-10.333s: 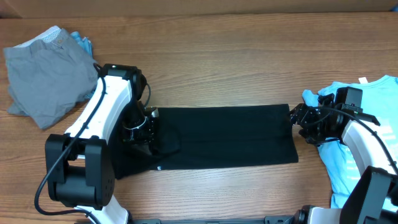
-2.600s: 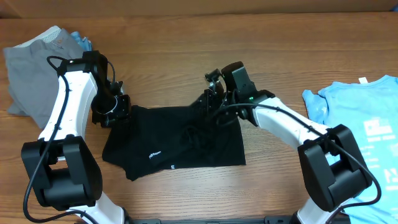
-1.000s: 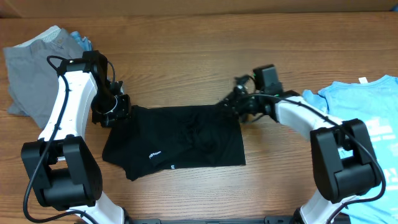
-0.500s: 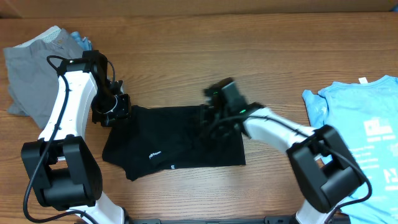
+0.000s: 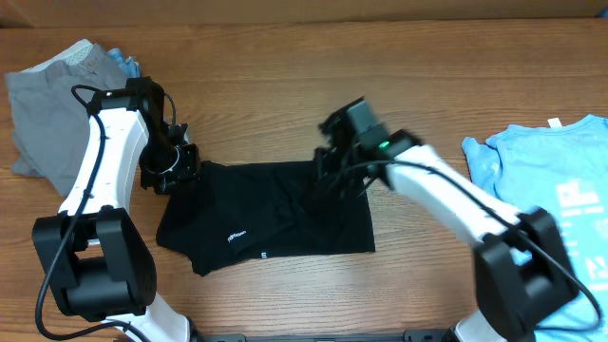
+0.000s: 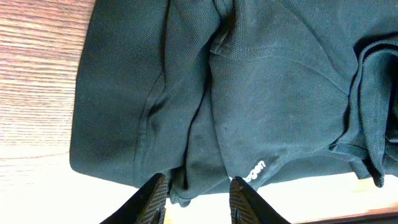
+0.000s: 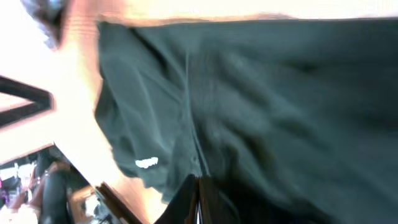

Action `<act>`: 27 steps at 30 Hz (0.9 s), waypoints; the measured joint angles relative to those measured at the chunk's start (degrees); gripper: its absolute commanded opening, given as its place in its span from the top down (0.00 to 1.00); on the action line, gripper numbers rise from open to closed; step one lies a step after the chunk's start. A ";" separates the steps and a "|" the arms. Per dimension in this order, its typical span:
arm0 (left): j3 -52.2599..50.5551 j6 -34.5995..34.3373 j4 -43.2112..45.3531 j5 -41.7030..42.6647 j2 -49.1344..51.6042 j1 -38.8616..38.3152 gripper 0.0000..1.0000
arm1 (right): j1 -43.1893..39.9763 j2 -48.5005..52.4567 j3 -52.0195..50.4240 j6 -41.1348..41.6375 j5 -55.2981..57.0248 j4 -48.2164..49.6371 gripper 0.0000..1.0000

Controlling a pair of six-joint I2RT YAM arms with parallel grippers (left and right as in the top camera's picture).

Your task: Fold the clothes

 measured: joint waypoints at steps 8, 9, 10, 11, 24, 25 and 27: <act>0.02 0.00 0.15 -0.02 0.00 0.00 0.64 | -5.79 -2.34 2.21 -0.81 2.89 -13.73 0.92; 0.02 0.00 0.15 -0.02 0.00 -0.02 0.64 | -5.88 -1.44 2.21 -0.79 3.06 -14.73 0.92; 0.02 0.00 0.15 -0.02 0.00 0.00 0.64 | -5.88 -0.37 2.16 -0.83 3.19 -15.45 0.92; 0.02 0.00 0.15 -0.02 0.00 0.00 0.64 | -5.79 0.76 2.03 -0.83 3.26 -15.65 0.93; 0.02 0.00 0.26 -0.02 0.00 0.00 0.65 | -2.60 7.30 -0.44 -0.83 3.30 -12.70 0.94; 0.02 0.00 0.33 -0.02 0.00 0.00 0.64 | -1.60 7.30 -1.03 -0.83 3.06 -12.22 0.95; 0.02 0.00 0.37 -0.02 0.00 0.00 0.65 | 0.70 7.61 -1.88 -0.81 1.81 -12.04 0.96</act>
